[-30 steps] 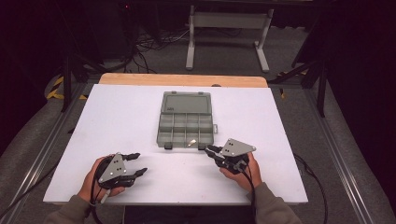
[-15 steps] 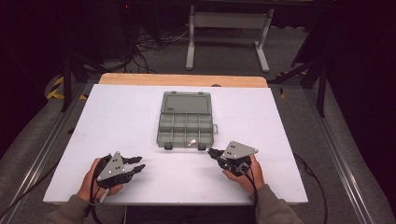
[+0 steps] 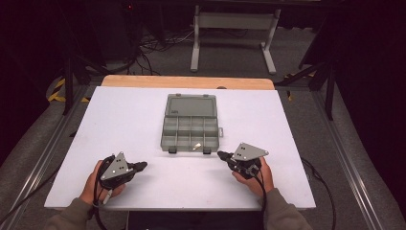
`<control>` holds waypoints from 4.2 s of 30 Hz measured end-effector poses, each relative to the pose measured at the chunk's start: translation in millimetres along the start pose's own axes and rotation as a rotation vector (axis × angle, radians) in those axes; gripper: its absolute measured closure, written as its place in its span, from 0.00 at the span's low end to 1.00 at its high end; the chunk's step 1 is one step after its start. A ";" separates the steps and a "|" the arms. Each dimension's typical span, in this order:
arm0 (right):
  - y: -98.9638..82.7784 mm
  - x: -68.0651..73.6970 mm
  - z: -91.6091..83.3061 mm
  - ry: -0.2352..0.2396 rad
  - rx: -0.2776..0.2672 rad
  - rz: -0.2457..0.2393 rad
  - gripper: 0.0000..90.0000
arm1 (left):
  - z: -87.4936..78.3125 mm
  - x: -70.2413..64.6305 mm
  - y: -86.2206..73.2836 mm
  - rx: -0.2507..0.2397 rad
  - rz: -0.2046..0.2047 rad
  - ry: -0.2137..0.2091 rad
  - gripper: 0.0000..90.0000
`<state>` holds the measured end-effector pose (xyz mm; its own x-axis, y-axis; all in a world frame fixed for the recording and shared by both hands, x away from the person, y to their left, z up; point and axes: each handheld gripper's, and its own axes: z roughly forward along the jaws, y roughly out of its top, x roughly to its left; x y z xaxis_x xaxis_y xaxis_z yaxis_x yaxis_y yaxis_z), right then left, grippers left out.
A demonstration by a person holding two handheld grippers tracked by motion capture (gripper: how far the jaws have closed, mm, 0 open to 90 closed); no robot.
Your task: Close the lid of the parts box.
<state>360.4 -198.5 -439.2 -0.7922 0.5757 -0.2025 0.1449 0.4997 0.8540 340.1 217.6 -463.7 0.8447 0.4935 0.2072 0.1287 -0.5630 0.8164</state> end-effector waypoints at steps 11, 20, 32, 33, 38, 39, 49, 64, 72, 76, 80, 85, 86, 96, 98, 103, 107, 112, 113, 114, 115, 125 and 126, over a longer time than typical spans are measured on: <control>-3.5 -12.9 -1.5 -0.040 0.004 0.029 1.00 | 10.5 15.0 9.8 0.026 0.020 0.013 0.99; -5.1 -46.1 12.8 -0.095 0.049 0.091 1.00 | 28.3 52.8 27.1 0.048 0.036 0.073 1.00; 23.5 -106.8 32.8 -0.101 0.126 0.155 1.00 | 57.6 101.6 50.7 0.096 0.014 0.074 1.00; 23.5 -106.8 32.8 -0.101 0.126 0.155 1.00 | 57.6 101.6 50.7 0.096 0.014 0.074 1.00; 39.3 -127.0 43.9 -0.128 0.152 0.164 1.00 | 71.0 120.1 67.8 0.122 0.004 0.086 1.00; 41.5 -129.0 45.9 -0.127 0.155 0.166 1.00 | 73.9 123.4 70.5 0.127 0.000 0.094 1.00; 57.1 -139.8 81.3 -0.161 0.243 0.135 1.00 | 108.1 145.2 86.0 0.232 -0.033 0.138 1.00; 36.6 -158.0 127.3 -0.181 0.402 0.161 1.00 | 151.6 157.5 80.3 0.345 -0.090 0.156 1.00; 33.6 -156.7 134.8 -0.153 0.412 0.147 1.00 | 159.2 155.9 77.9 0.353 -0.088 0.145 1.00; 35.6 -153.7 140.3 -0.130 0.401 0.111 1.00 | 160.5 156.3 76.4 0.333 -0.104 0.150 1.00; 37.9 -152.6 144.6 -0.142 0.407 0.079 1.00 | 162.6 156.0 76.0 0.323 -0.113 0.164 1.00; 37.6 -156.4 148.2 -0.134 0.386 0.099 1.00 | 166.1 156.8 76.8 0.313 -0.110 0.181 1.00; 37.6 -156.4 148.2 -0.134 0.386 0.099 1.00 | 166.5 157.4 76.9 0.312 -0.118 0.180 1.00; 36.6 -156.7 154.6 -0.187 0.345 0.110 1.00 | 173.6 158.9 79.4 0.294 -0.139 0.212 0.99; 35.9 -156.4 154.8 -0.198 0.334 0.112 1.00 | 174.1 158.8 79.8 0.296 -0.139 0.221 0.99; 35.3 -155.8 151.8 -0.220 0.290 0.126 1.00 | 174.6 158.3 81.5 0.268 -0.141 0.253 0.99; 38.8 -154.6 147.9 -0.234 0.249 0.118 1.00 | 171.2 158.4 84.6 0.243 -0.136 0.278 0.99; 43.7 -152.1 143.0 -0.265 0.206 0.104 1.00 | 166.4 157.9 88.7 0.218 -0.134 0.296 0.99; 43.7 -152.1 143.0 -0.265 0.206 0.104 1.00 | 166.4 157.9 88.7 0.218 -0.134 0.296 0.99; 44.5 -151.7 142.1 -0.273 0.200 0.101 1.00 | 164.8 157.6 90.2 0.208 -0.133 0.303 0.99; 46.1 -151.1 140.4 -0.280 0.187 0.101 1.00 | 163.9 157.9 90.8 0.202 -0.132 0.303 0.99; 55.8 -148.5 132.5 -0.315 0.150 0.067 1.00 | 156.8 155.9 98.5 0.171 -0.113 0.329 0.98; 55.8 -148.5 132.5 -0.315 0.150 0.067 1.00 | 156.8 155.9 98.5 0.171 -0.113 0.329 0.98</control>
<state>564.7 -170.4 -424.9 -0.5596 0.7700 -0.3064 0.2939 0.5301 0.7954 565.9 135.2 -435.5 0.6119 0.7294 0.3058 0.3197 -0.5817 0.7479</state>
